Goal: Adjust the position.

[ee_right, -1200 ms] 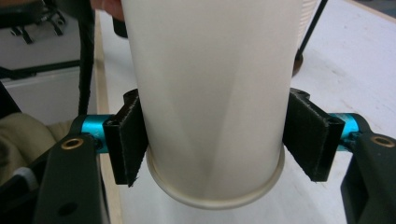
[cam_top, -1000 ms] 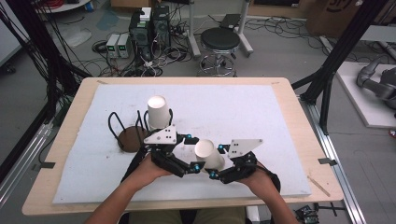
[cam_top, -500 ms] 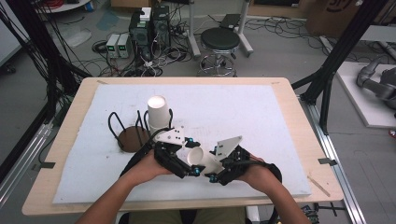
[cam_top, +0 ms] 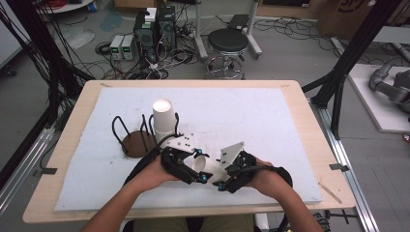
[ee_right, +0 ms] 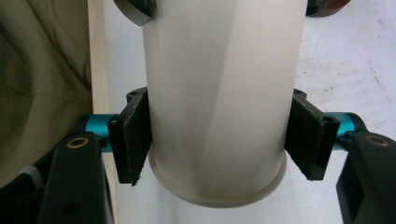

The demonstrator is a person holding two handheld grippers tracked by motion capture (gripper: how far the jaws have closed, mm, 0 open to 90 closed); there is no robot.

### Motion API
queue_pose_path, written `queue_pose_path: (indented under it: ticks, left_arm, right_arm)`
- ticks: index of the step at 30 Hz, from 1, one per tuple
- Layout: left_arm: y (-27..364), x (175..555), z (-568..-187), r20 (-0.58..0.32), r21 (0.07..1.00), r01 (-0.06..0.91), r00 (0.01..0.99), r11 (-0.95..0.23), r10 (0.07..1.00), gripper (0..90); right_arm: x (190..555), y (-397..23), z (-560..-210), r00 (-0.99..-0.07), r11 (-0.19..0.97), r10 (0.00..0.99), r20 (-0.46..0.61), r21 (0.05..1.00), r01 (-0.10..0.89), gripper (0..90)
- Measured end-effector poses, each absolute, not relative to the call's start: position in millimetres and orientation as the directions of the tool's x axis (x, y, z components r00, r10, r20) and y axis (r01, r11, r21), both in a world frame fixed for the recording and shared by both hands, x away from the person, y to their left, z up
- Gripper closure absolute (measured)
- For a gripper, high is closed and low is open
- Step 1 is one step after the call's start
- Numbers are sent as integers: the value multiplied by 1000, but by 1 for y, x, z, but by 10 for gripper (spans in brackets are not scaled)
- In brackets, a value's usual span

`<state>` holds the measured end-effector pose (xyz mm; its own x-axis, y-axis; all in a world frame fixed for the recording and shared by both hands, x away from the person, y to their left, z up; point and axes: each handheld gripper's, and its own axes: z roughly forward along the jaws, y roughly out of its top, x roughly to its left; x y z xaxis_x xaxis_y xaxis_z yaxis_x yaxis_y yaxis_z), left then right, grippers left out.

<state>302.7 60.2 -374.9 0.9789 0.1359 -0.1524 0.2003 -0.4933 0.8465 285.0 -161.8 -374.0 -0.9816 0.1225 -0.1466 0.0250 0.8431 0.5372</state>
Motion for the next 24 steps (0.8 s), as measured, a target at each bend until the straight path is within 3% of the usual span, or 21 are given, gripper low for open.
queue_pose_path:
  ticks: [6, 7, 17, 24]
  left_arm:
    - [61, 303, -374, -141, 857, 183, 982, -482, 122, 343]
    - [62, 303, -373, -138, 864, 178, 983, -472, 118, 345]
    - [77, 304, -378, -168, 921, 205, 976, -330, 137, 348]
    - [85, 304, -385, -174, 943, 207, 974, -262, 143, 348]
  right_arm:
    - [285, -167, -376, -982, 807, 155, -110, 587, 62, 262]
    - [285, -170, -376, -980, 778, 176, -97, 623, 79, 221]
    - [281, -197, -366, -964, 558, 264, -21, 819, 135, 208]
    - [279, -218, -366, -938, 426, 347, 17, 888, 174, 204]
